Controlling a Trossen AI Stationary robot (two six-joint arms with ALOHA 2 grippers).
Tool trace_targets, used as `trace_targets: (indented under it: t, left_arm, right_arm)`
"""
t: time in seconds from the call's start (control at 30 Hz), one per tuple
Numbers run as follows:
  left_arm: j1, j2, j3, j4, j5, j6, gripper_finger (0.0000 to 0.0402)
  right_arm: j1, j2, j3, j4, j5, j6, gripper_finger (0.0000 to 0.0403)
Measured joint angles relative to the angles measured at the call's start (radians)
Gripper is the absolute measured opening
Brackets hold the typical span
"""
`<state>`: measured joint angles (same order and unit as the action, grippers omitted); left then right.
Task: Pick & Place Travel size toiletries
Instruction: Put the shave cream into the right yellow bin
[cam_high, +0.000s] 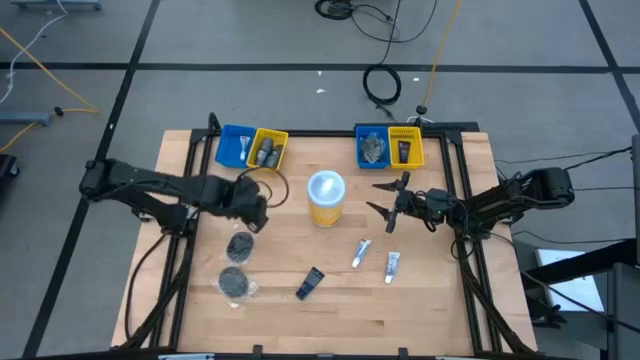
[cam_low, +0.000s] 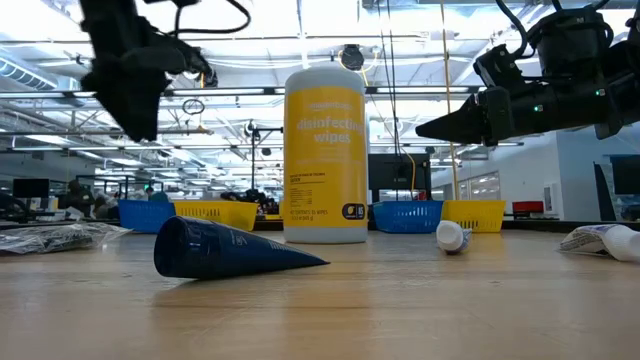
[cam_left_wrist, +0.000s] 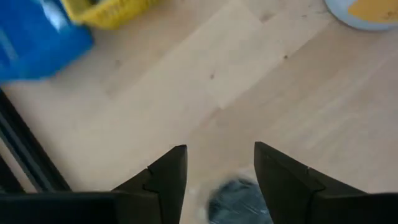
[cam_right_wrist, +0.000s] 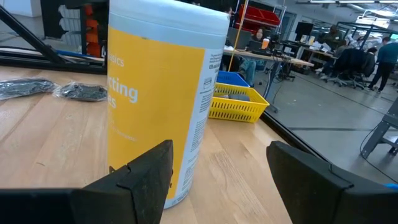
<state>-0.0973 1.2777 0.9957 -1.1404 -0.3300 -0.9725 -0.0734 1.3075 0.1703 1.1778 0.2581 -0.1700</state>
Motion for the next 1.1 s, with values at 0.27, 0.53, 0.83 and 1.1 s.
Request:
trace_targets:
  t: [0.27, 0.53, 0.83, 1.1]
  left_arm:
    - [-0.107, 0.007, -0.212, 0.460, 0.176, -0.067, 0.0197]
    - [-0.265, 0.175, -0.360, 1.318, 0.110, 0.283, 0.0199]
    - [-0.358, 0.453, -0.121, 1.285, 0.134, 0.511, 0.0213]
    - [-0.325, 0.558, -0.017, 1.238, 0.395, 0.445, 0.0278]
  right_arm:
    - [0.000, 0.000, 0.000, 0.000, -0.001, 0.000, 0.0251]
    - [0.000, 0.000, 0.000, 0.015, -0.001, 0.001, 0.0251]
    - [0.000, 0.000, 0.000, 0.032, -0.002, 0.011, 0.0251]
    - [0.000, 0.000, 0.001, 0.076, -0.002, 0.010, 0.0251]
